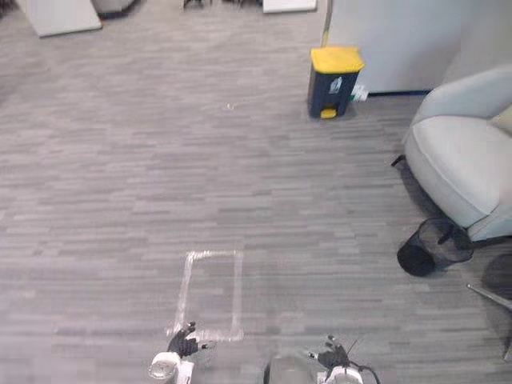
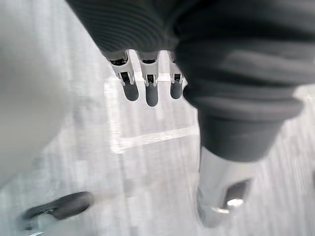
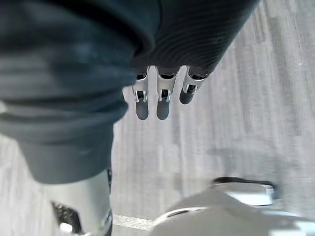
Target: Organize the slippers on the shoe rack
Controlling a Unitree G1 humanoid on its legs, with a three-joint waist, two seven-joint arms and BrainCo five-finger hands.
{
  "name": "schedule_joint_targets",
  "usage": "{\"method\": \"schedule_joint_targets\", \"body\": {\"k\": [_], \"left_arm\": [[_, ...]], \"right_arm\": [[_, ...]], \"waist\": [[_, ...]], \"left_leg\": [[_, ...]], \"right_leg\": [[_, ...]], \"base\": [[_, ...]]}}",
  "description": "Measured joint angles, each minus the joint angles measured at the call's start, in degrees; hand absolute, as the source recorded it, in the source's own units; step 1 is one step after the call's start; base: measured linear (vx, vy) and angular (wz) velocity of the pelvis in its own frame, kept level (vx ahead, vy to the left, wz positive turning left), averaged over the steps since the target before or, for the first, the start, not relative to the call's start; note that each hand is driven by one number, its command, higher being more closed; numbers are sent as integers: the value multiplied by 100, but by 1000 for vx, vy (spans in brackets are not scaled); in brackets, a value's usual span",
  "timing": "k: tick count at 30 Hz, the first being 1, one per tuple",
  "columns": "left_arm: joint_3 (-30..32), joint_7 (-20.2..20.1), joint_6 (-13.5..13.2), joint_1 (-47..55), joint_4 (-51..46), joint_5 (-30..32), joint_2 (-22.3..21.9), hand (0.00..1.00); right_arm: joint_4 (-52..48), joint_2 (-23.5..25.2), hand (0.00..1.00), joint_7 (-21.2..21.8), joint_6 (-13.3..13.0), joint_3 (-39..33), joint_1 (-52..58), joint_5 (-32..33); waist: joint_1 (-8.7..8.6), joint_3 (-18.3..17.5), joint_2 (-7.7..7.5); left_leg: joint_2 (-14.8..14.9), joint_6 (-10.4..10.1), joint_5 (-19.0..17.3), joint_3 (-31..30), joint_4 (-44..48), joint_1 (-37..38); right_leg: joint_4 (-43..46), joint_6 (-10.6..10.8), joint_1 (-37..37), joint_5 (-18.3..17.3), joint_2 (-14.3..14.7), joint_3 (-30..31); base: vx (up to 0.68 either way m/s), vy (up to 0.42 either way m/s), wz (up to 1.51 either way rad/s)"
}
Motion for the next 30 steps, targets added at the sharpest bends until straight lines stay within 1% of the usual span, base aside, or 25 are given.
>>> {"method": "schedule_joint_targets", "body": {"k": [2,3,4,5,6,7,9,11,12,13,14,15,16,17,18,19,20,21,22,24,25,26,28,29,30], "left_arm": [[-9,1,-20,-21,-34,-1,14,0],[-28,1,-30,-29,-74,-1,33,0],[-89,4,-33,-25,-97,-2,44,0],[-210,8,-34,-31,-107,-1,58,0],[-356,10,-35,-27,-94,-3,84,0],[-382,9,-34,-16,-84,-2,112,0],[-496,7,-17,-130,147,1,296,0],[-623,-1,-18,-154,204,9,343,0],[-686,-4,-6,-169,228,9,358,0],[-818,-3,23,-144,249,8,388,0],[-878,-6,27,-141,266,9,400,0],[-927,-1,32,-191,311,8,442,0],[-966,6,43,-207,378,8,465,0],[-1025,4,70,-222,456,8,492,0],[-1022,7,85,-220,457,8,501,0],[-1021,7,88,-236,455,6,556,0],[-1023,5,88,-241,454,6,569,0],[-1049,-1,86,-225,454,6,605,0],[-1071,-9,107,-251,516,13,595,0],[-1077,-44,109,-240,536,66,415,0],[-1076,-46,104,-272,536,117,312,0],[-1060,-59,106,-358,570,128,237,0],[-994,-126,100,-317,561,135,153,0],[-989,-135,95,-288,559,141,141,0],[-971,-156,88,-281,552,181,99,0]], "right_arm": [[9,4,0,0,4,-27,-20,19],[51,29,0,0,-1,-32,-27,20],[105,37,0,1,-3,-41,-15,20],[109,8,0,1,-4,-36,-1,19],[110,-27,0,-2,5,-19,4,13],[121,-17,0,-7,10,-18,13,13],[152,179,0,-8,-8,-17,103,9],[193,201,0,-1,-4,-24,171,3],[213,205,0,5,-1,-23,175,-3],[211,209,0,10,-7,-23,158,-24],[205,202,0,11,-8,-25,155,-25],[197,162,0,7,-14,-26,93,-20],[182,142,0,9,-26,-17,55,-20],[108,96,0,12,-46,-5,35,-20],[90,85,0,12,-66,12,30,-20],[77,76,0,10,-100,45,-25,-21],[80,65,0,9,-99,47,-47,-21],[75,85,0,2,-95,117,-44,-32],[91,96,0,11,-80,174,-51,-39],[86,-57,0,-10,-80,198,-64,-38],[85,-114,0,-14,-75,186,-69,-35],[87,-119,0,-22,-72,176,-70,-32],[88,-110,0,-43,-58,212,-31,-33],[86,-110,0,-47,-61,218,-24,-34],[86,-104,0,-57,-59,211,-31,-33]], "waist": [[41,-5,-4],[75,-30,-58],[116,-62,-85],[146,-86,-43],[201,-130,5],[215,-182,-35],[72,-393,-343],[100,-441,-408],[122,-434,-461],[115,-408,-471],[81,-373,-428],[79,-293,-435],[96,-213,-325],[25,-190,-245],[12,-166,-199],[-26,-161,-174],[-38,-168,-185],[-31,-220,-285],[10,-223,-389],[50,-260,-62],[15,-264,41],[-6,-217,77],[11,-175,26],[31,-168,11],[49,-162,13]], "left_leg": [[-121,154,-114,129,-676,-268],[-447,140,-84,19,-1997,-445],[-633,79,9,-117,-2784,-477],[-838,31,312,-471,-3876,-518],[-910,5,1063,-806,-4137,-570],[-979,99,1184,-823,-4112,-574],[-1275,297,727,-694,-3610,-704],[-1342,394,456,-596,-3431,-630],[-1431,453,325,-504,-3493,-412],[-1528,545,171,-406,-3613,-65],[-1535,585,114,-347,-3660,83],[-1539,641,47,-254,-3792,482],[-1518,645,45,-235,-3982,795],[-1420,646,45,-178,-4373,1300],[-1384,645,45,-156,-4493,1444],[-1283,644,46,-72,-4677,1655],[-1262,643,45,-55,-4706,1694],[-1331,582,20,43,-4750,1778],[-1359,407,-86,57,-4750,1894],[-1180,345,-79,76,-4713,1902],[-1127,279,-37,151,-4566,1867],[-1063,141,42,221,-3989,1689],[-814,-340,316,211,-2488,1298],[-762,-360,318,197,-2137,1203],[-684,-357,97,203,-1690,1049]], "right_leg": [[-222,32,248,13,-81,171],[-419,99,383,16,-244,301],[-487,180,394,-20,-334,407],[-611,339,463,-100,-377,543],[-635,533,569,-263,-405,763],[-630,587,577,-304,-439,846],[-311,671,501,-297,-774,993],[480,681,231,-294,-812,1138],[1444,904,-175,-155,-839,1291],[2908,1261,-772,447,-827,1483],[3391,1349,-950,495,-826,1520],[4079,1329,-1275,389,-825,1346],[4290,1147,-1467,215,-825,1132],[4248,842,-1719,-44,-782,605],[4108,778,-1817,-136,-756,436],[3379,690,-2073,-260,-725,-134],[3019,688,-2128,-243,-726,-357],[1780,509,-2124,269,-727,-927],[1282,-12,-2062,567,-729,-1196],[1084,-5,-2017,558,-464,-1126],[987,12,-2006,518,-370,-1049],[916,-3,-1893,459,-310,-947],[607,-48,-1425,432,-199,-648],[531,-72,-1313,417,-177,-562],[417,-98,-1124,399,-134,-385]], "base": [[409,123,-57],[373,168,-65],[356,212,-68],[372,242,-82],[409,252,-75],[468,250,-59],[498,234,-8],[479,247,-4],[546,298,-25],[443,232,-27],[450,192,-35],[353,122,-40],[502,140,-51],[396,88,-37],[542,32,-22],[305,-19,-8],[378,-56,-8],[395,-73,-33],[475,-77,-48],[373,-68,-55],[433,-114,-54],[431,-117,-64],[335,-69,-68],[187,21,-74],[272,64,-91]]}}
